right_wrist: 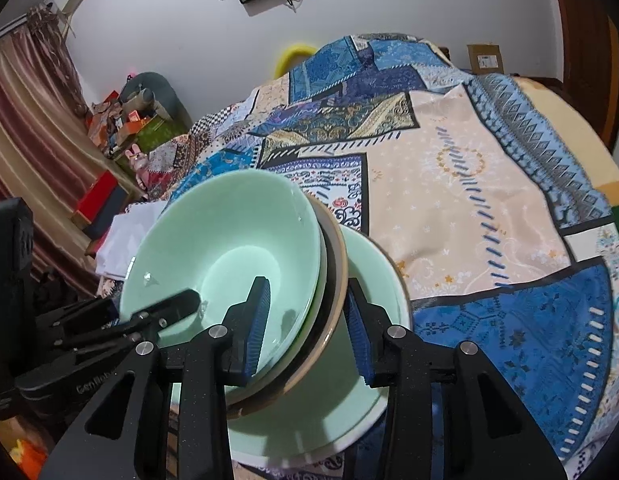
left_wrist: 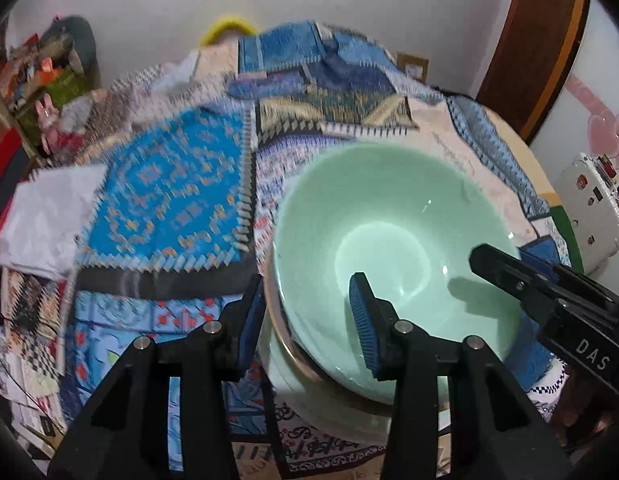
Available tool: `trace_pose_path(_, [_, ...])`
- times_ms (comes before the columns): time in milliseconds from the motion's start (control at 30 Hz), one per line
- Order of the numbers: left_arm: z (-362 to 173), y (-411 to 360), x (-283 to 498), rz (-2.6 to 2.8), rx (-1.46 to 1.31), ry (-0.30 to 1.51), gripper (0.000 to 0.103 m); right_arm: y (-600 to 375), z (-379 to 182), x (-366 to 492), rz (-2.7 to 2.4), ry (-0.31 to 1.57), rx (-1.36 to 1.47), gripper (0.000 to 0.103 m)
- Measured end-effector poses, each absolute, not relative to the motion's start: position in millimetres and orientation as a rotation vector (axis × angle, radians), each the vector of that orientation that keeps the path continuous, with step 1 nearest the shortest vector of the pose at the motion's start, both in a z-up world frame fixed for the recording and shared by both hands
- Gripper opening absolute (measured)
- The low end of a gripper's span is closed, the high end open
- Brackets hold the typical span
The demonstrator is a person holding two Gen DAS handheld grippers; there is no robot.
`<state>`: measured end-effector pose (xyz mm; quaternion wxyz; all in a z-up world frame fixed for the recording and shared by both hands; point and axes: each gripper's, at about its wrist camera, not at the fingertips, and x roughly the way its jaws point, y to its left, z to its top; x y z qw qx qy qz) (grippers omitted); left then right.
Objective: Organize plates and bowls
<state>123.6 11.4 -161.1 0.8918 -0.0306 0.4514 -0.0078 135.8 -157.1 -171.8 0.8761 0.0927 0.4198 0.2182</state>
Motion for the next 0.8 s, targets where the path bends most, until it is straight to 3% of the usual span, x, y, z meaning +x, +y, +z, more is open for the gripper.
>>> trace_pose_path(333, [-82,9,90,-0.033,-0.068,0.714,0.052,-162,-103,99,0.463,0.66,0.103,0.038])
trace_pose_path(700, [-12,13,38,-0.045,-0.088,0.475,0.067,-162,-29,46,0.503,0.376,0.035,0.064])
trace_pose_path(800, [1,13,24,-0.038,-0.084,0.42,0.074,-160,-20,36,0.507,0.32,0.023,0.077])
